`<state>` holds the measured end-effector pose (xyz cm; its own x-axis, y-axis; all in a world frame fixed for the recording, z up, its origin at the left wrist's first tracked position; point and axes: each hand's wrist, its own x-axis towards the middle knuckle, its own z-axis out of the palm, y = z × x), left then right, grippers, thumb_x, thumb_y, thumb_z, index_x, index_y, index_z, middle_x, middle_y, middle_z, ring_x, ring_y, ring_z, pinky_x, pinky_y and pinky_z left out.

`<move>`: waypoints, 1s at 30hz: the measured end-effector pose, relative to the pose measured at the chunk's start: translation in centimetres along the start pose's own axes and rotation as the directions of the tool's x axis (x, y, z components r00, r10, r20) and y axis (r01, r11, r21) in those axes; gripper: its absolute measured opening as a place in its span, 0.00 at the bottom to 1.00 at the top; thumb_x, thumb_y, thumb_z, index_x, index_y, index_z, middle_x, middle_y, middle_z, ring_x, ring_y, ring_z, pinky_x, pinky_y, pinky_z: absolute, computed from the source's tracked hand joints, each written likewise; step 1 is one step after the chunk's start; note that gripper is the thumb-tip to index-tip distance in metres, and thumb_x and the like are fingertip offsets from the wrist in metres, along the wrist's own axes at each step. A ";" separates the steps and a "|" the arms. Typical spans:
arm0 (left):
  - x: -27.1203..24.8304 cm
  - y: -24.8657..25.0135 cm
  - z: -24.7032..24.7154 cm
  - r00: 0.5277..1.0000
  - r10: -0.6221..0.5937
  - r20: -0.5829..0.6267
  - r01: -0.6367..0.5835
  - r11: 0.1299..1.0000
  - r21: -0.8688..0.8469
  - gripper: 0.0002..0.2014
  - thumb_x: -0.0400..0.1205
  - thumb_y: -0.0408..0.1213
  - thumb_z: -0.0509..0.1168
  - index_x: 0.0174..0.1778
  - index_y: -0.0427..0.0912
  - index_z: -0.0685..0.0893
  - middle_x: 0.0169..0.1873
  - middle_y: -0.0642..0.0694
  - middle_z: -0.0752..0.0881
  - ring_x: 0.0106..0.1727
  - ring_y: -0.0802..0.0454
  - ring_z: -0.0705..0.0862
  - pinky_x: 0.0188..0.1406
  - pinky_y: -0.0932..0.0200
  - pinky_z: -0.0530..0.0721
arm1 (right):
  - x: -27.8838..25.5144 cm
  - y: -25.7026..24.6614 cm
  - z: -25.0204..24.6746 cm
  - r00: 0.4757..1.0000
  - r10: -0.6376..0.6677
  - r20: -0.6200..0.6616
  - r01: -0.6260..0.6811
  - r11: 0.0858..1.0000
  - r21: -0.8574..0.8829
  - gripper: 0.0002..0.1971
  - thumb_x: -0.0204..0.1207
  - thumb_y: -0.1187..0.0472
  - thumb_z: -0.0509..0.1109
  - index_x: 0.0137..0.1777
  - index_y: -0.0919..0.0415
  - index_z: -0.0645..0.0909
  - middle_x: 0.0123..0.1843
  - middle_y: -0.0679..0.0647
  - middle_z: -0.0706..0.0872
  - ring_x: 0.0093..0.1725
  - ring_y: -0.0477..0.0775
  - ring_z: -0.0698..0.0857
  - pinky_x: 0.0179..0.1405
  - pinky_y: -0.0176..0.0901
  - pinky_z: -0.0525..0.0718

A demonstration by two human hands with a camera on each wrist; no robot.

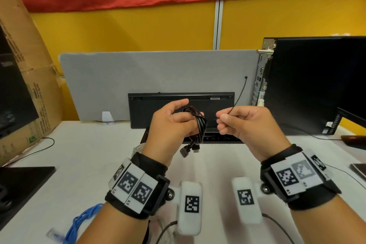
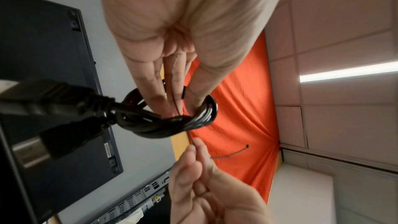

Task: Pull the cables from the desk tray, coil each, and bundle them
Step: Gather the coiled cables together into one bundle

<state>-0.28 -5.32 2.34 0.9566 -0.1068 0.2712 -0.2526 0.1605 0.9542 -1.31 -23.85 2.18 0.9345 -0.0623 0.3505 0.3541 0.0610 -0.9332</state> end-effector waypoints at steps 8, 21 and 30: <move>-0.2 0.2 0.3 0.995 0.022 -0.097 -0.018 0.999 0.043 0.31 0.69 0.19 0.76 0.63 0.48 0.75 0.36 0.37 0.91 0.38 0.44 0.92 0.40 0.53 0.90 | -0.7 0.0 1.5 0.995 0.096 0.018 -0.098 0.984 0.147 0.07 0.76 0.77 0.68 0.40 0.74 0.87 0.38 0.61 0.89 0.32 0.53 0.86 0.36 0.37 0.88; -0.1 0.1 -0.4 1.000 0.018 -0.015 -0.008 0.856 0.516 0.29 0.68 0.27 0.77 0.60 0.52 0.75 0.29 0.47 0.90 0.32 0.56 0.89 0.42 0.57 0.88 | -0.8 0.7 2.3 0.992 0.115 -0.043 -0.116 0.992 -0.040 0.06 0.76 0.67 0.72 0.44 0.69 0.90 0.35 0.63 0.88 0.31 0.53 0.85 0.33 0.39 0.86; -0.2 0.4 -0.7 0.999 0.013 0.037 -0.032 0.812 0.582 0.23 0.72 0.29 0.75 0.57 0.52 0.76 0.32 0.47 0.90 0.35 0.53 0.89 0.42 0.53 0.89 | -0.7 0.5 1.7 0.995 0.083 -0.060 -0.082 0.996 0.024 0.06 0.76 0.66 0.73 0.46 0.69 0.90 0.36 0.61 0.88 0.32 0.52 0.85 0.33 0.39 0.87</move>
<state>-0.45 -4.59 2.56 0.9472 -0.1404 0.2883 -0.3206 -0.4378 0.8400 -1.72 -22.06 1.57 0.9569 -0.1163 0.2662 0.2770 0.0898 -0.9567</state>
